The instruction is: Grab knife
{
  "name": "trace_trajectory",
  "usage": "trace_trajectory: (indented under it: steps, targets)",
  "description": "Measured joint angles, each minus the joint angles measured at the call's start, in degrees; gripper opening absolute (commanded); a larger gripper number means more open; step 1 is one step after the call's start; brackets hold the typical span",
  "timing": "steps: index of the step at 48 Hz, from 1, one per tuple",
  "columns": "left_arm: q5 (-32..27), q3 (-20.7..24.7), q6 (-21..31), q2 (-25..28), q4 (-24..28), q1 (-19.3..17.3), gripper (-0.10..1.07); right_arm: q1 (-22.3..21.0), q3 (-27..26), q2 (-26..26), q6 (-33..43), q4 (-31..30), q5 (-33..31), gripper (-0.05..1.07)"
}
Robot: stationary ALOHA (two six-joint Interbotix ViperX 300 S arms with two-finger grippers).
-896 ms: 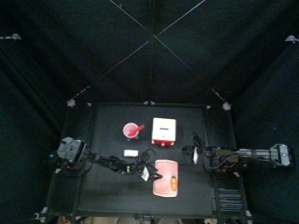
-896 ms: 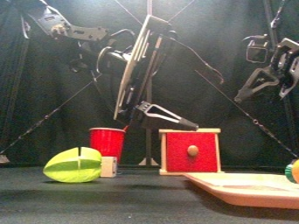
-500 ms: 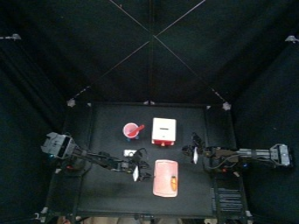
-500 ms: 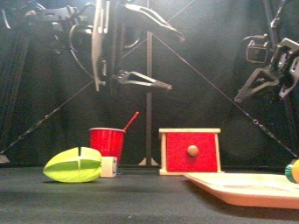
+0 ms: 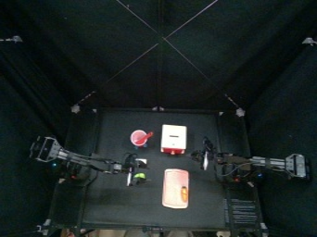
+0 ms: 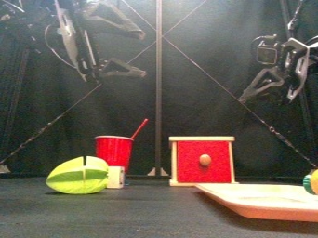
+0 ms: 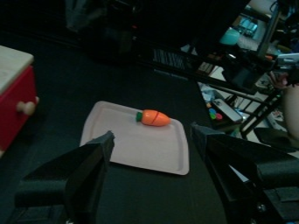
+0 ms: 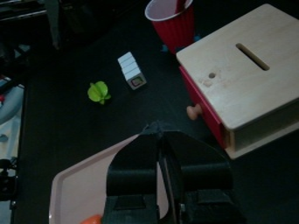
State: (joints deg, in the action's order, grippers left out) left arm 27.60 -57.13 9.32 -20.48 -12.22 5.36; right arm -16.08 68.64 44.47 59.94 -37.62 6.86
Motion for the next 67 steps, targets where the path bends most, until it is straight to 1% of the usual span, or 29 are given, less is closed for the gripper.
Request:
trace_trajectory:
  steps: [5, 9, 14, 20, 28, 32, 39, 45, 52, 59, 65, 67]
  targets:
    - [1.8, -4.4, -0.2, -5.8, -0.9, -1.1, 1.01, -0.5, -1.6, -0.9, 0.0, 0.0, 0.5, 0.08]
    - [3.5, -7.4, -0.4, -10.3, -0.9, -1.1, 1.01, -0.7, -3.3, -1.8, 0.0, 0.0, 0.7, 0.08]
    - [5.2, -10.8, -0.7, -16.3, 0.4, -1.6, 1.01, -1.0, -6.3, -3.4, 0.1, 0.4, 0.7, 0.08]
    - [5.6, -13.8, -0.9, -22.3, 3.7, -2.7, 1.01, -1.1, -10.8, -6.7, 0.1, 1.8, 0.7, 0.09]
    - [5.6, -16.3, -0.7, -27.5, 9.2, -5.7, 1.01, -2.1, -18.1, -12.3, 0.6, 5.4, 0.3, 0.09]
    - [5.6, -17.6, -0.6, -28.4, 10.4, -7.1, 1.01, -2.6, -21.4, -14.8, 0.9, 8.7, -1.1, 0.11]
    - [5.2, -18.0, -0.5, -28.8, 9.9, -9.1, 1.01, -3.1, -28.0, -18.7, 1.0, 15.6, -5.7, 0.13]
    - [3.3, -18.3, -0.5, -28.8, 9.6, -9.4, 1.01, -3.2, -32.5, -21.5, 1.1, 19.2, -9.4, 0.13]
    - [0.9, -18.3, -0.4, -28.9, 9.5, -9.4, 1.01, -3.4, -37.9, -24.2, 1.0, 20.7, -11.7, 0.15]
    - [0.7, -18.3, -0.4, -28.9, 9.1, -9.3, 1.01, -4.1, -43.5, -26.4, 0.8, 20.5, -14.9, 0.17]
    - [0.4, -18.3, -0.3, -28.9, 8.3, -9.3, 1.01, -4.6, -49.0, -28.4, 0.6, 19.8, -20.7, 0.18]
    - [0.4, -18.3, -0.3, -28.9, 8.3, -9.4, 1.01, -4.7, -51.1, -29.3, 0.2, 19.4, -23.5, 0.18]
